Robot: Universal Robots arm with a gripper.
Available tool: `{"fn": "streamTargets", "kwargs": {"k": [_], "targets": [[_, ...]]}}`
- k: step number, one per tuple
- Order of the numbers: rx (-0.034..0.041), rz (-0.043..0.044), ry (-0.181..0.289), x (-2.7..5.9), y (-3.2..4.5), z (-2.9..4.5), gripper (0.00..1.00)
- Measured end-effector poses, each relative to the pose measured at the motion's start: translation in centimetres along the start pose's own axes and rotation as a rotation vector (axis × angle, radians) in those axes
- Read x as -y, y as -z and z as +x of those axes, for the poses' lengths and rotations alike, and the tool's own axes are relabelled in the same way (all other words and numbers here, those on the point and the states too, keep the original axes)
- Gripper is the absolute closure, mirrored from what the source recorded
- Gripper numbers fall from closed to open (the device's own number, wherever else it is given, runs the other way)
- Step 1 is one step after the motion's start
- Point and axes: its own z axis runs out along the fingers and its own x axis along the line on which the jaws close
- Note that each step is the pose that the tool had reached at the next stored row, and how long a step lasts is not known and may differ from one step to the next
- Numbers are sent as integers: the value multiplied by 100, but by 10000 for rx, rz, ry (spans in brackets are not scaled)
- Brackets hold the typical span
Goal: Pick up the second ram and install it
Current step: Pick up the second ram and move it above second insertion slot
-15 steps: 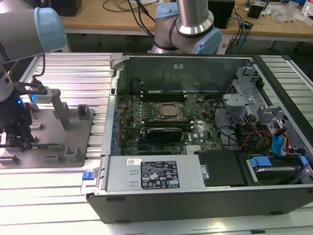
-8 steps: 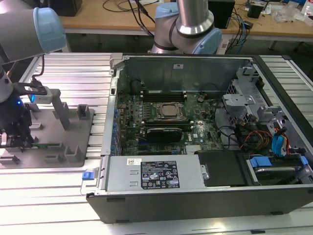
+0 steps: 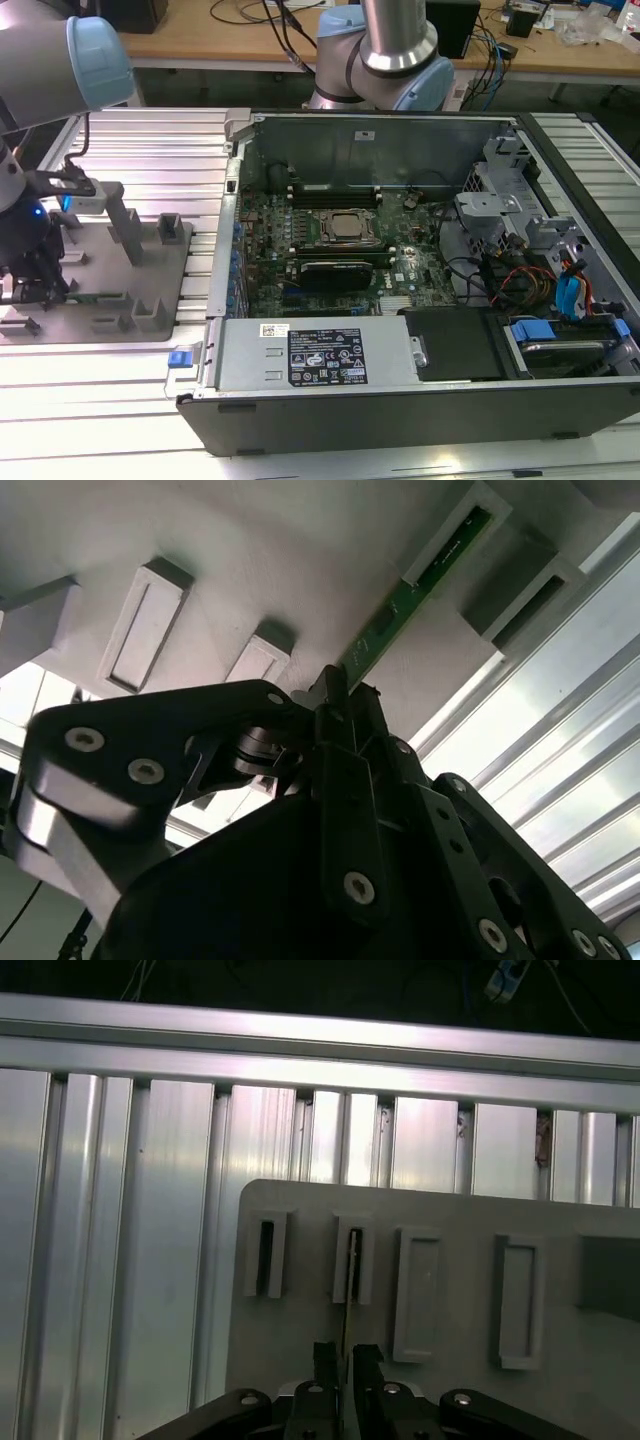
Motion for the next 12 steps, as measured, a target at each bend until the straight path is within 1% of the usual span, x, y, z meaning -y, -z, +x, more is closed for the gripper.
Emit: {"fn": "streamTargets", "kwargs": {"k": [5,6,7,11,12], "targets": [[1,1,0,0,-1,1,81],[-1,1,-1,0,-1,2,82],[0,1,0,0,0,2,90],[1,2,-18,0,-2,2,90],[20,3,-467,0,-6,2,90]]}}
